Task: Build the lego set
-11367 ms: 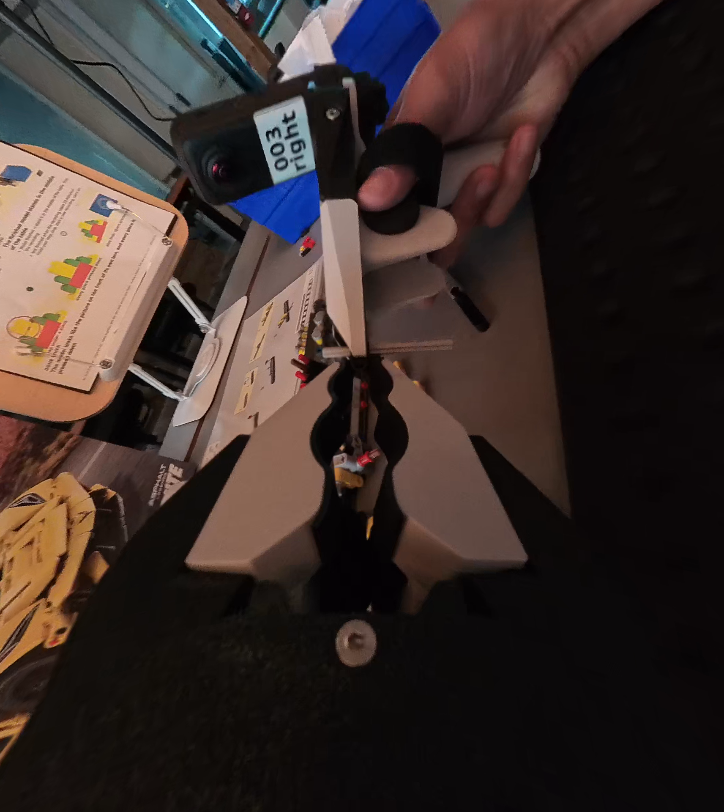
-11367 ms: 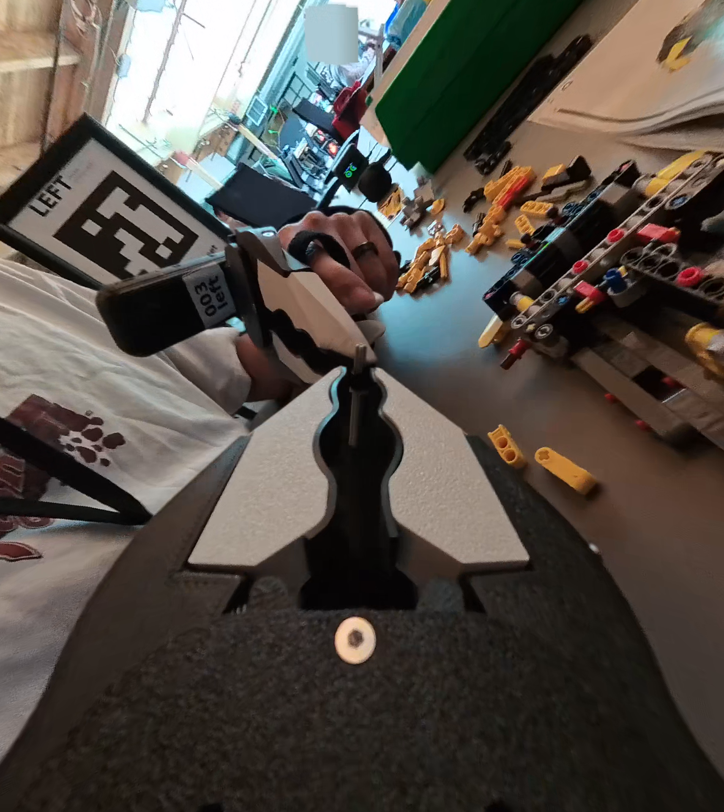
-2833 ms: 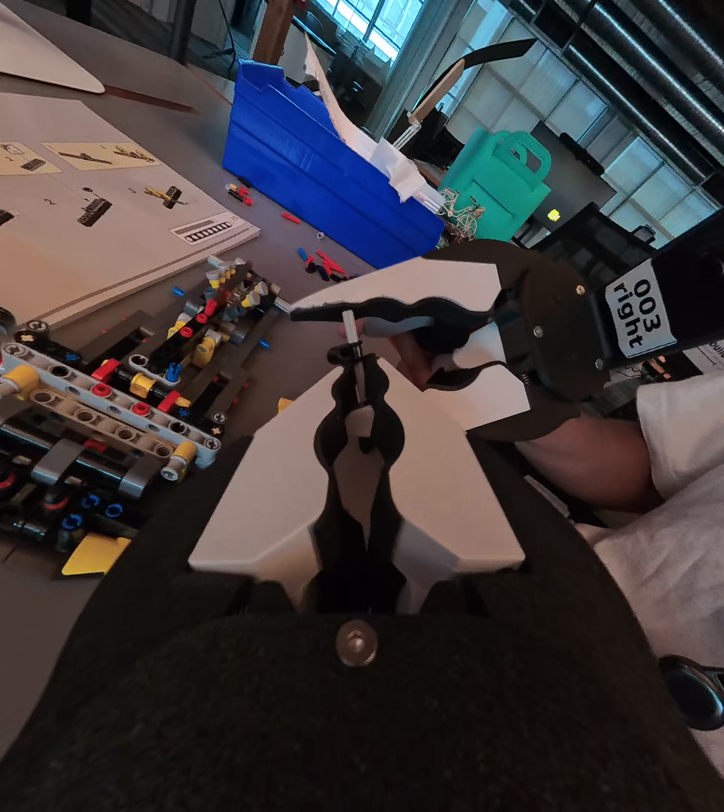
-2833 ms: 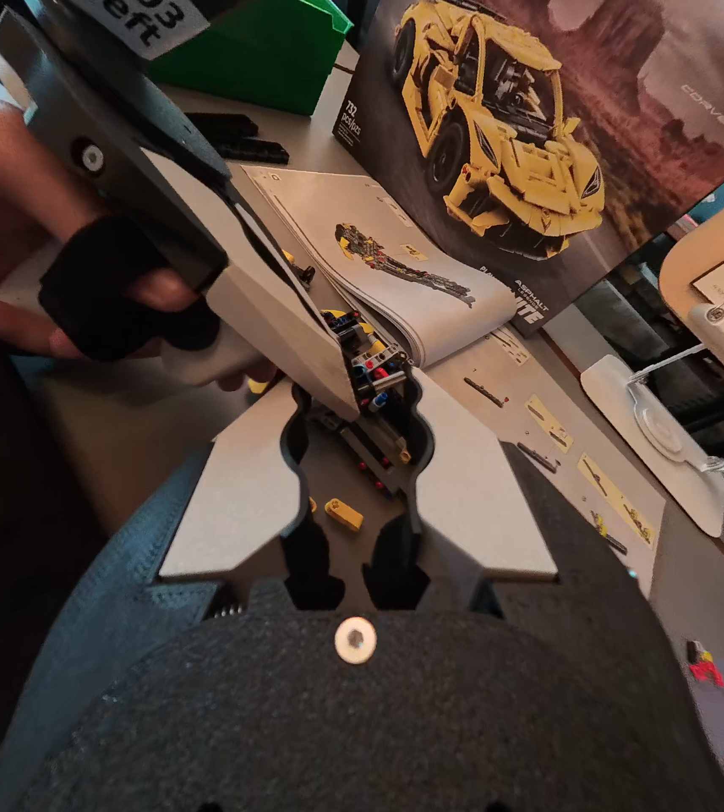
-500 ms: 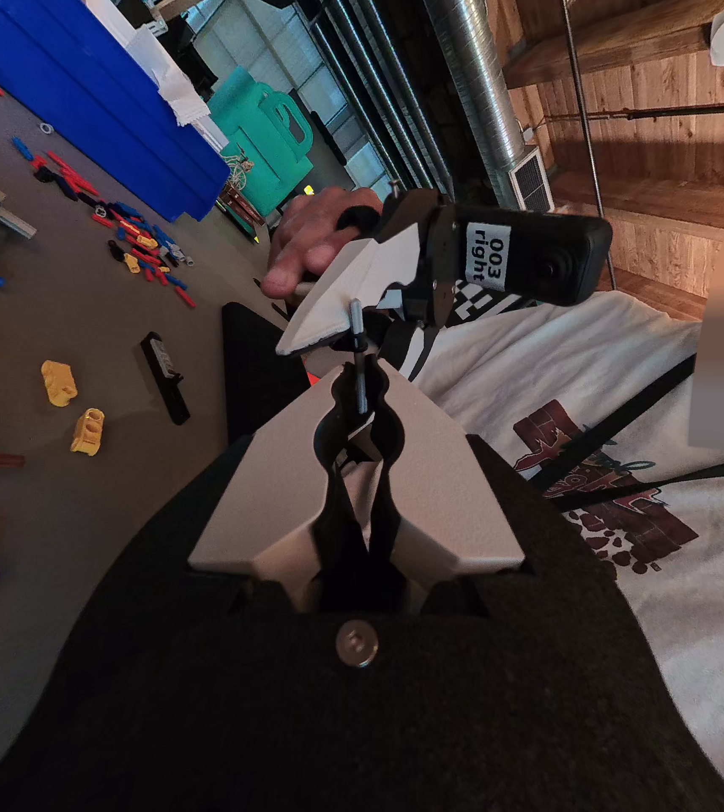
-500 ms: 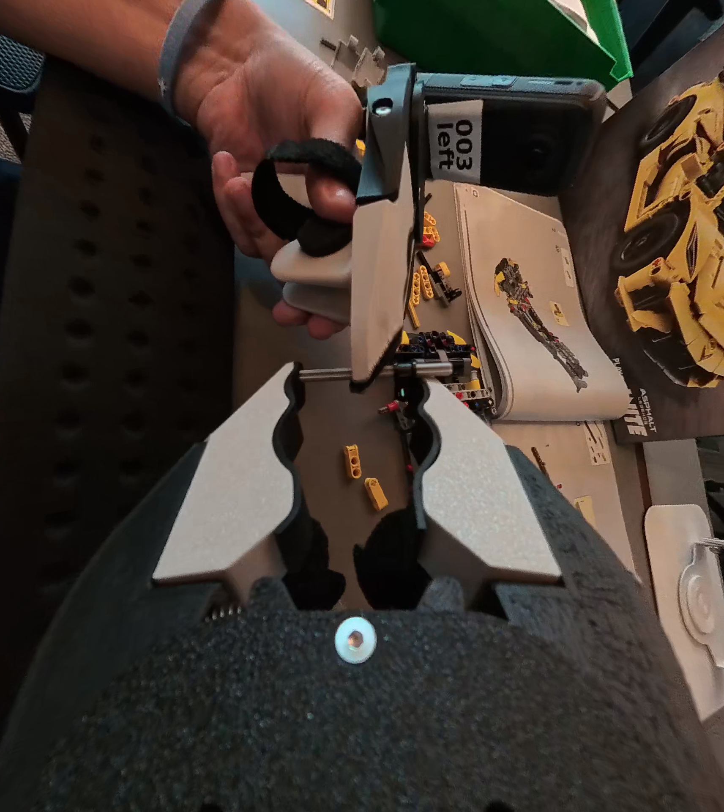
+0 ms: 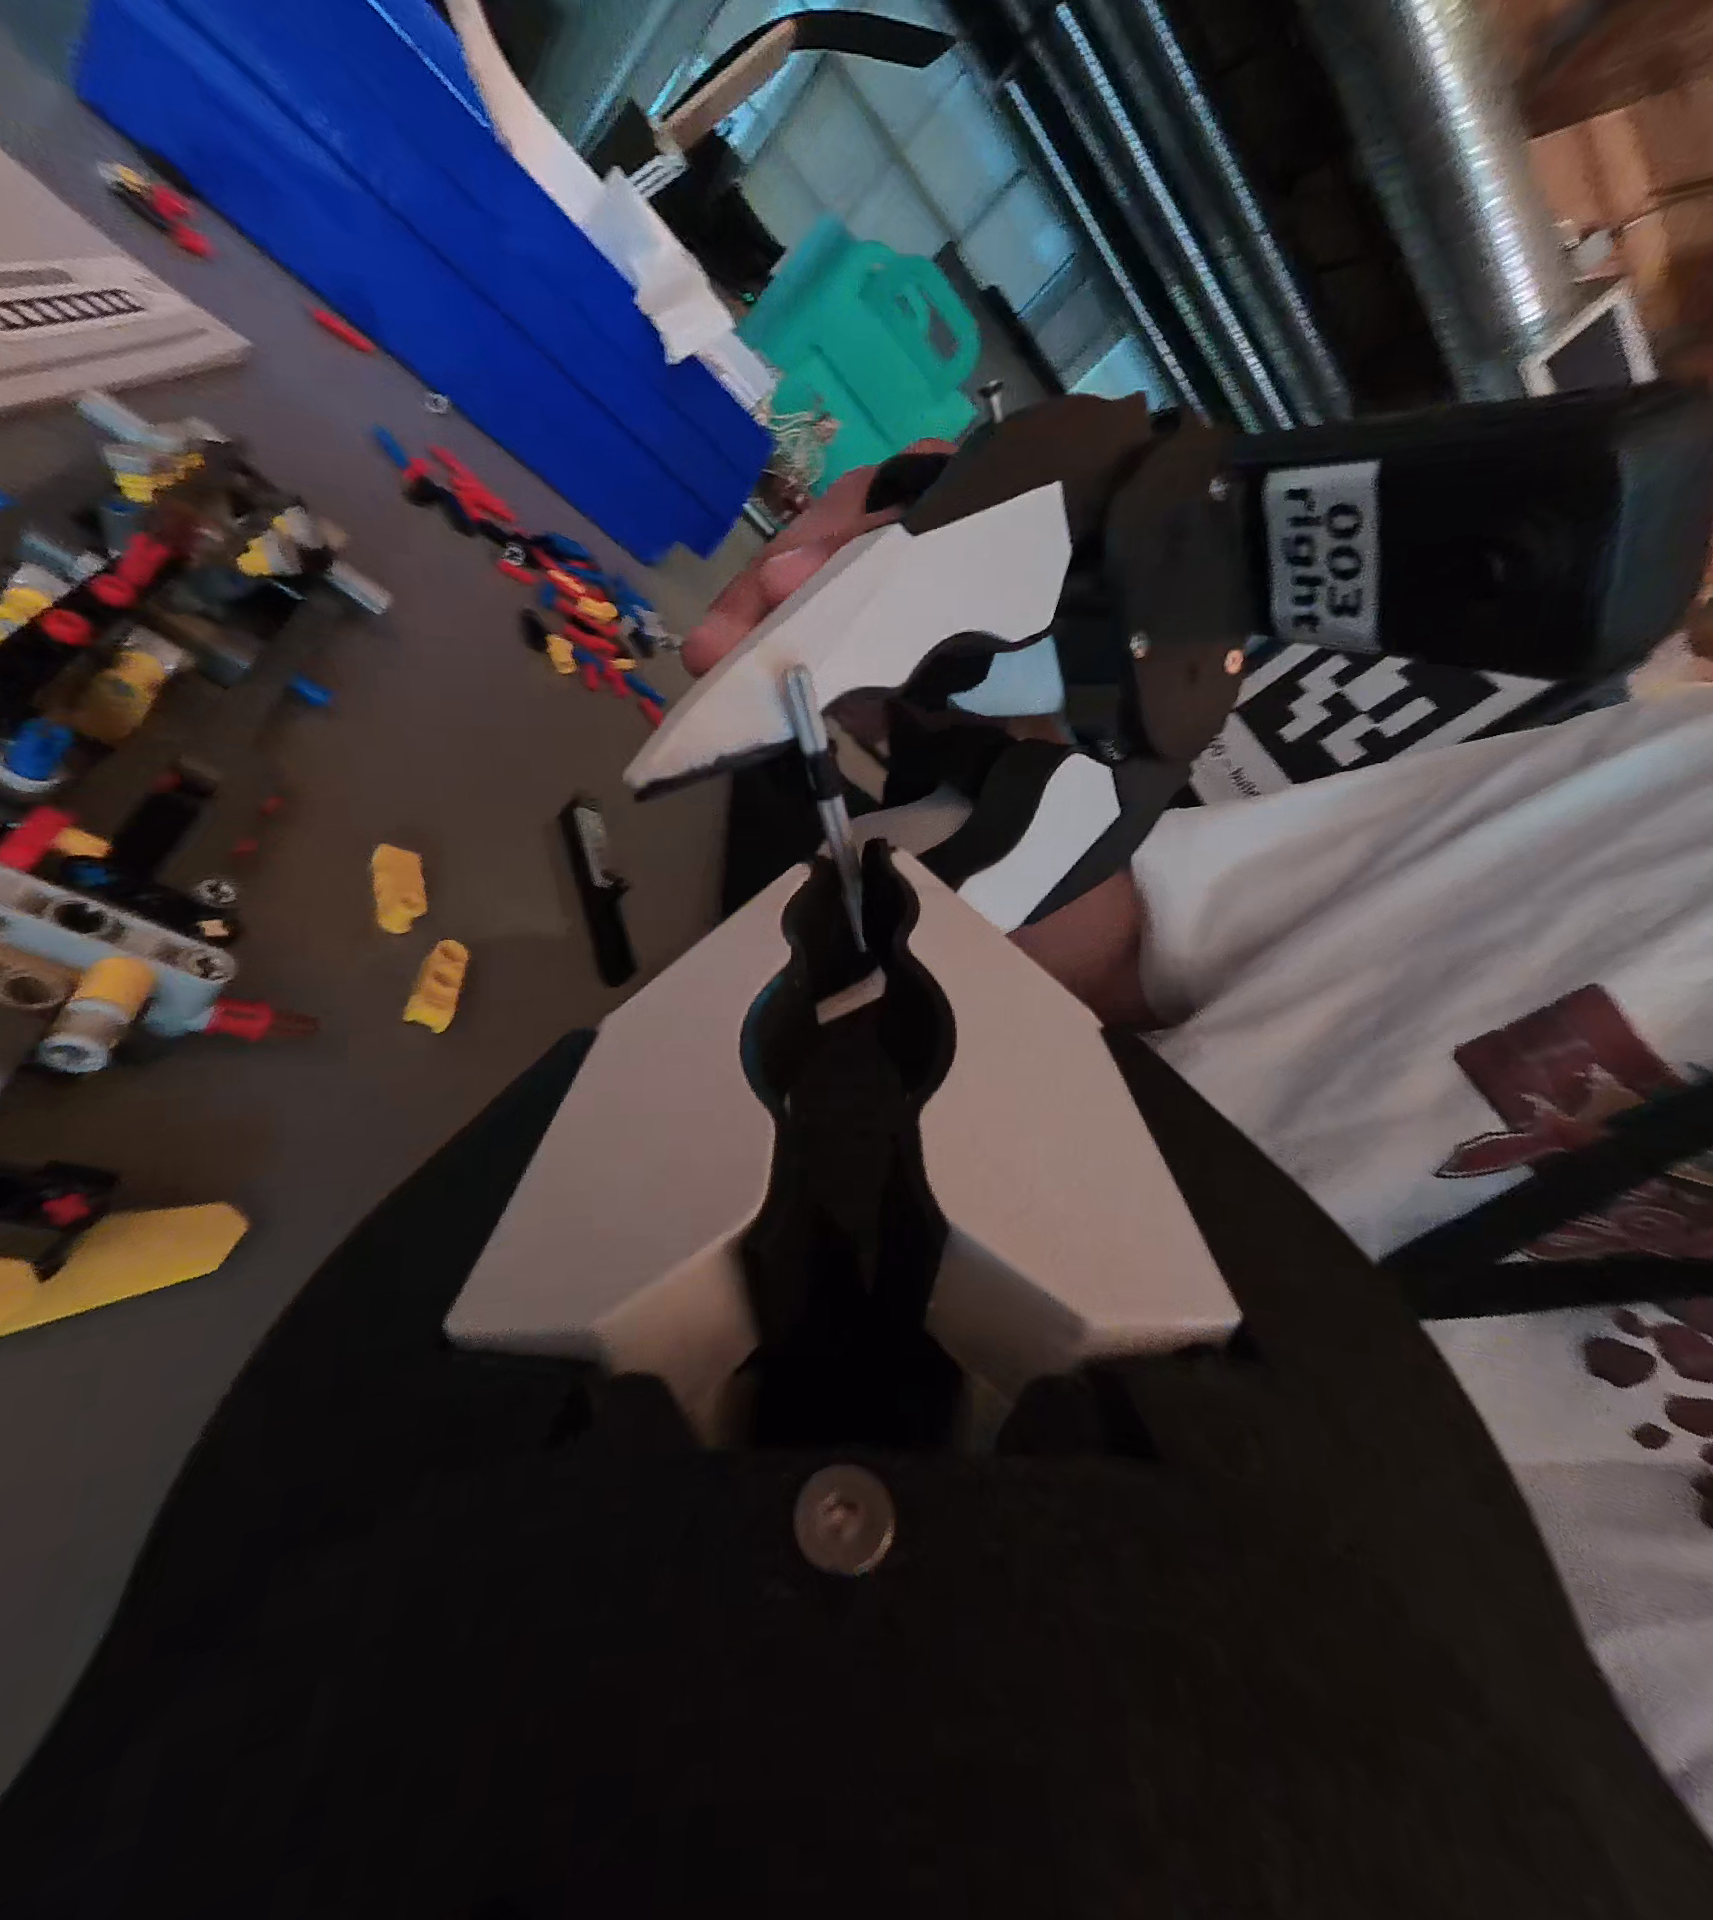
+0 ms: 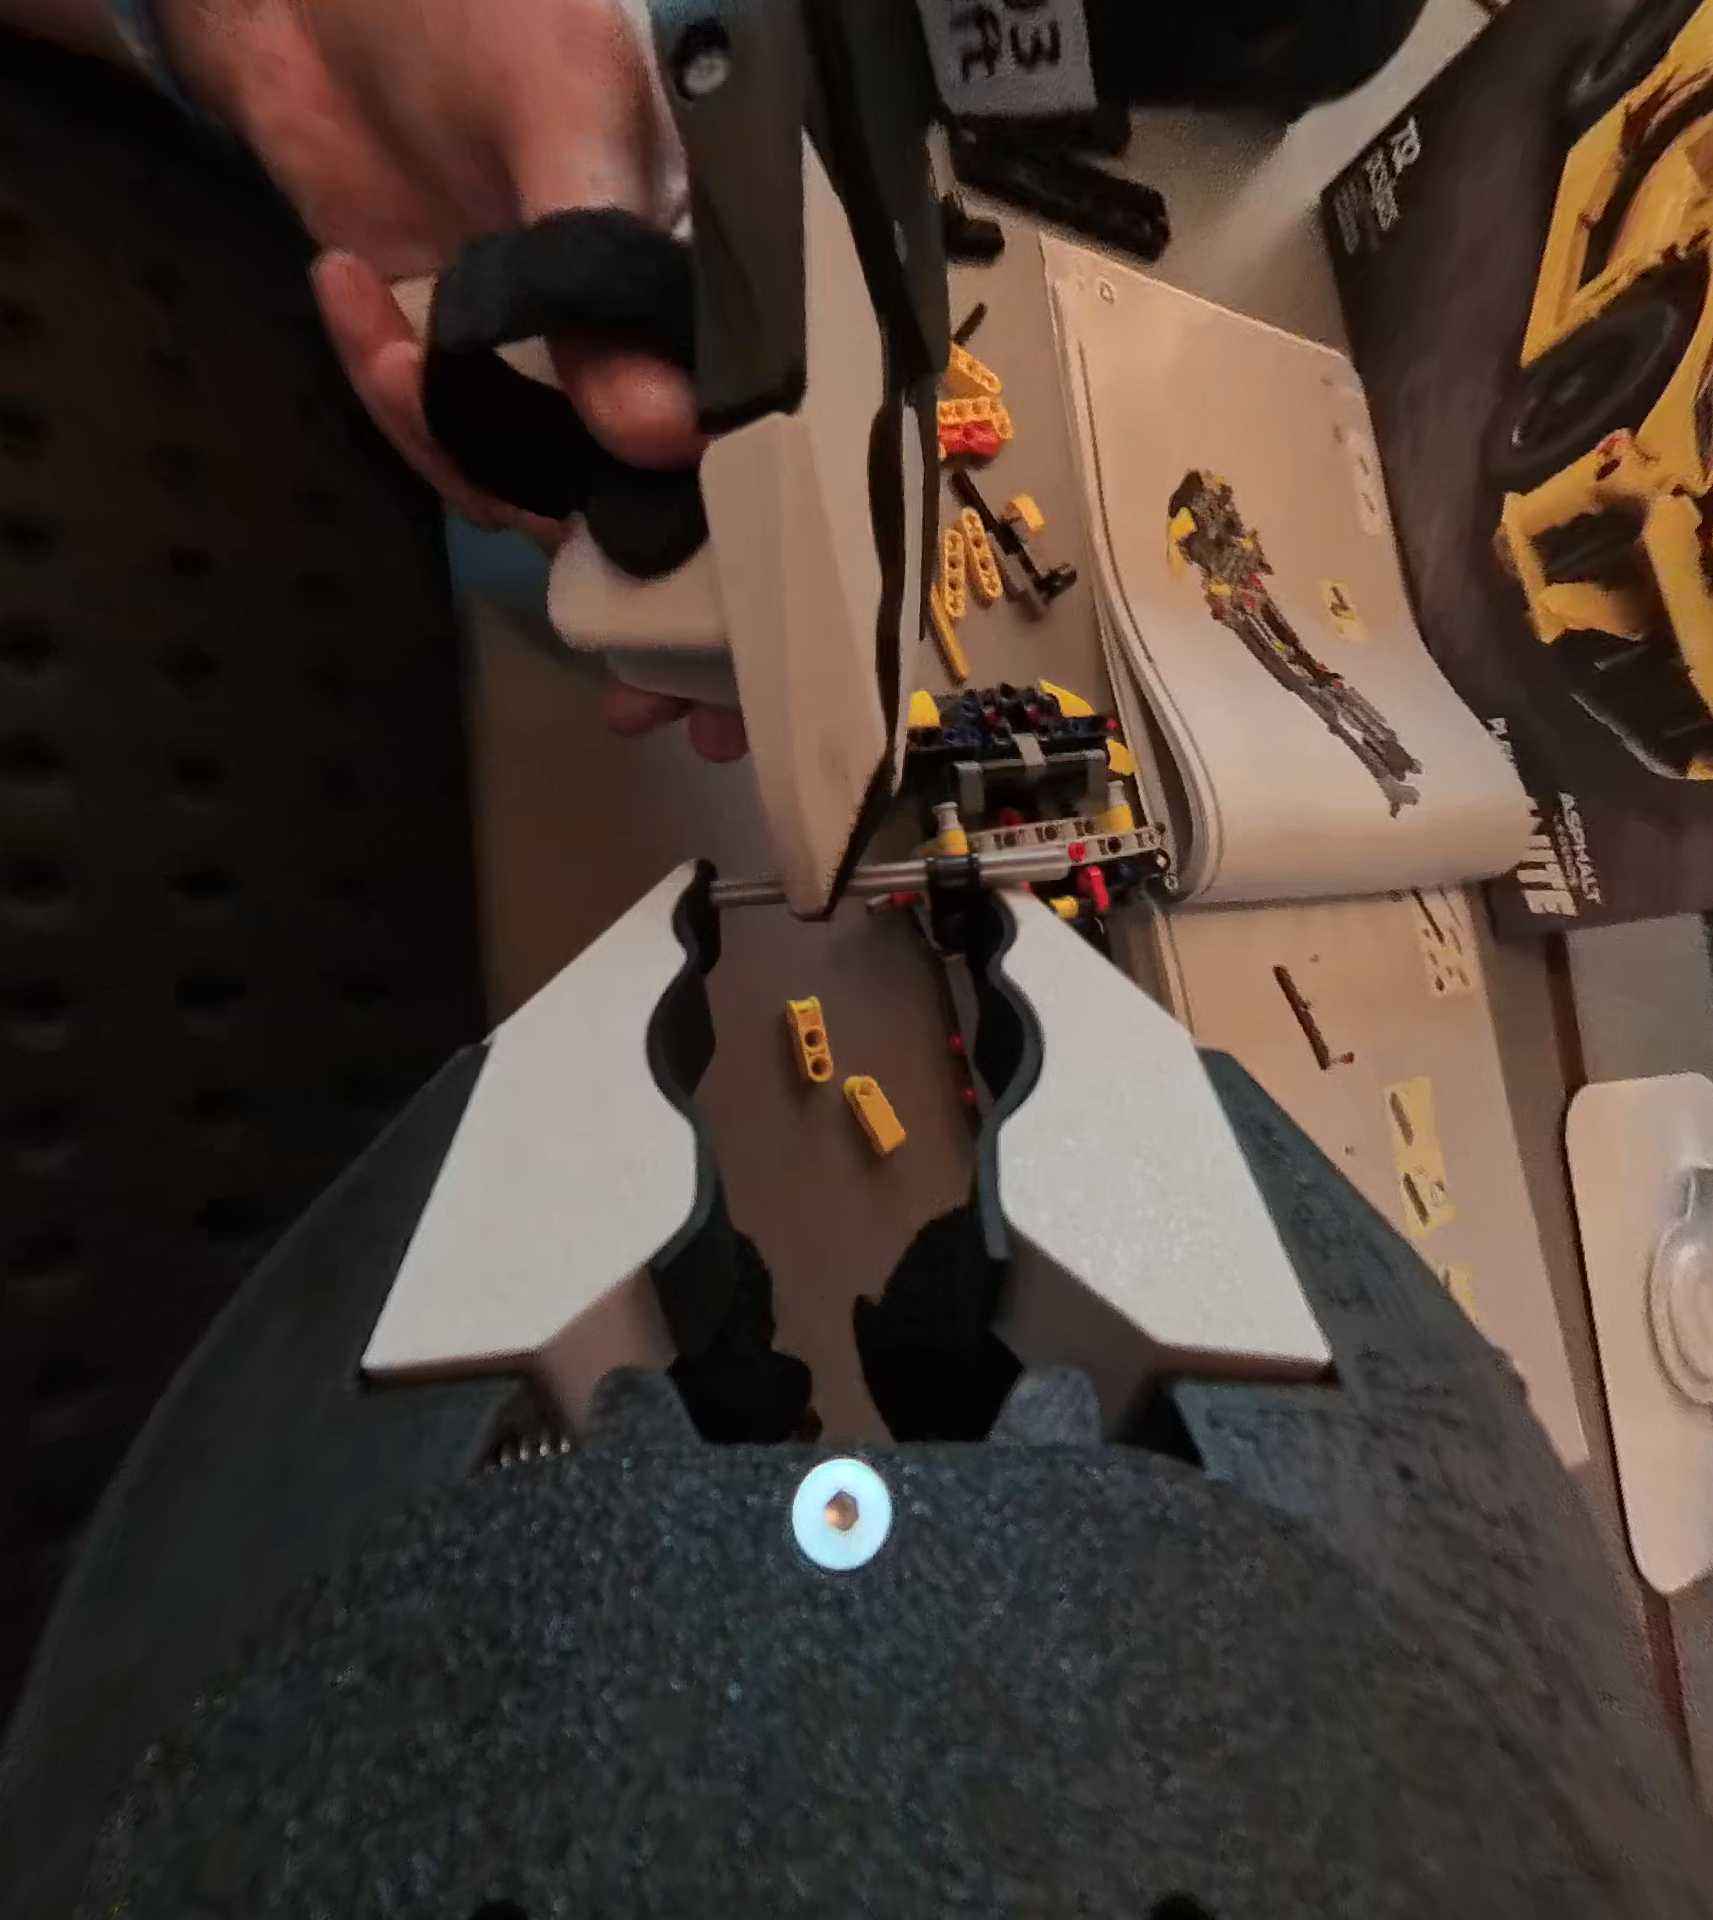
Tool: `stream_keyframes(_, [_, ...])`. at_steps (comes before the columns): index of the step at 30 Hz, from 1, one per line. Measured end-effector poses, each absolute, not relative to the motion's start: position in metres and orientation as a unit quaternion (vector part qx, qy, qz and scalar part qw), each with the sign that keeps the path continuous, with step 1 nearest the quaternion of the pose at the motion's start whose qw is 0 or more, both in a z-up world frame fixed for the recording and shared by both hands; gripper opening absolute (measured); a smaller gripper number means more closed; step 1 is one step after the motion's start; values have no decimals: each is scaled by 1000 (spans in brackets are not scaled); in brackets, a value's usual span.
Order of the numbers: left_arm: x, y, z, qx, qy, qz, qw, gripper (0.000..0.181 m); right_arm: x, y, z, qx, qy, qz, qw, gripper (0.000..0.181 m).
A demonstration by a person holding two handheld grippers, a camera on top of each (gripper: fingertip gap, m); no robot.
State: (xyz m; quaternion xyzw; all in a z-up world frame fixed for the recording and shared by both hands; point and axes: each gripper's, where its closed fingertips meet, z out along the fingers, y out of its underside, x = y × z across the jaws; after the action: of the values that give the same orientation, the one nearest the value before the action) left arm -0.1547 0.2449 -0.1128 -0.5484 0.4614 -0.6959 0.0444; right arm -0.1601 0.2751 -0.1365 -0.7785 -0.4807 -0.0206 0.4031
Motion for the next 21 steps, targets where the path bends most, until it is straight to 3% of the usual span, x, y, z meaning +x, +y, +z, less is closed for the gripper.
stream_keyframes(5, [-155, 246, -115, -548, 463, -696, 36, 2, -164, 279, -132, -761, -477, -49, 437, 54])
stream_keyframes(8, [-157, 237, -113, -530, 463, -710, -8, 3, -173, 280, -124, -745, -472, -42, 469, 35])
stream_keyframes(11, [-158, 234, -115, -529, 469, -707, -17, 2, -173, 279, -126, -740, -481, -35, 469, 32])
stream_keyframes(16, [-164, 236, -105, -509, 459, -727, -29, 2, -178, 269, -120, -736, -495, 13, 461, 49])
stream_keyframes(21, [-174, 230, -97, -479, 465, -742, -57, 2, -182, 262, -123, -722, -526, 22, 450, 52])
